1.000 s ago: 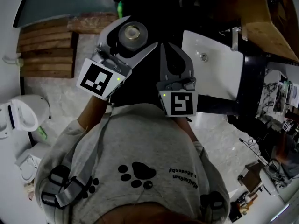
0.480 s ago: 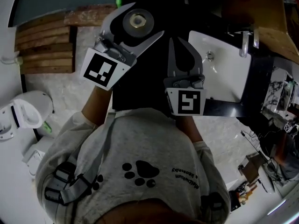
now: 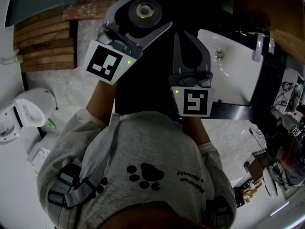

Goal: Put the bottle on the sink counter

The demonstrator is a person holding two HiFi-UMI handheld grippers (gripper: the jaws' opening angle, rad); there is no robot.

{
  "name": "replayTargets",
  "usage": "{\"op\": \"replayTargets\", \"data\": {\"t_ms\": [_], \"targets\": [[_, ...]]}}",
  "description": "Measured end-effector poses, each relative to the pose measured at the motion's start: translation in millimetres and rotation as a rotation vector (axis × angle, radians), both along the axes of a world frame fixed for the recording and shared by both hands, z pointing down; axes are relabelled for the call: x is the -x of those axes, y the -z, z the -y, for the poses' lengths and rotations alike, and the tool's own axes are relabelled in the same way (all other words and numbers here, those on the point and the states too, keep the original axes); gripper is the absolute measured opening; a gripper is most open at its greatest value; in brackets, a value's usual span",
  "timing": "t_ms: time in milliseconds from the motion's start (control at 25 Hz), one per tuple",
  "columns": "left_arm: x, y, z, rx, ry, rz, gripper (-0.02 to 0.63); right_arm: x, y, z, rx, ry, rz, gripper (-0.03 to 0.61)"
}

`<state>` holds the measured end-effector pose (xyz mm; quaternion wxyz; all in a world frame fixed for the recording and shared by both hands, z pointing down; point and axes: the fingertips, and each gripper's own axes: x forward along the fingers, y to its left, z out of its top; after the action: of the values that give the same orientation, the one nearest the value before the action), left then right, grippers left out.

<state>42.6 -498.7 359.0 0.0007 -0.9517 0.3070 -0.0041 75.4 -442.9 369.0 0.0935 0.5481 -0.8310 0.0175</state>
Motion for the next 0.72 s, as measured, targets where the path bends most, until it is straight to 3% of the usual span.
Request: {"op": "replayTargets", "data": {"t_ms": [720], "targets": [[-8.4, -78.4, 55.9, 0.050, -0.019, 0.042, 0.342, -0.2, -47.4, 40.4, 0.078, 0.028, 0.001, 0.002]]}}
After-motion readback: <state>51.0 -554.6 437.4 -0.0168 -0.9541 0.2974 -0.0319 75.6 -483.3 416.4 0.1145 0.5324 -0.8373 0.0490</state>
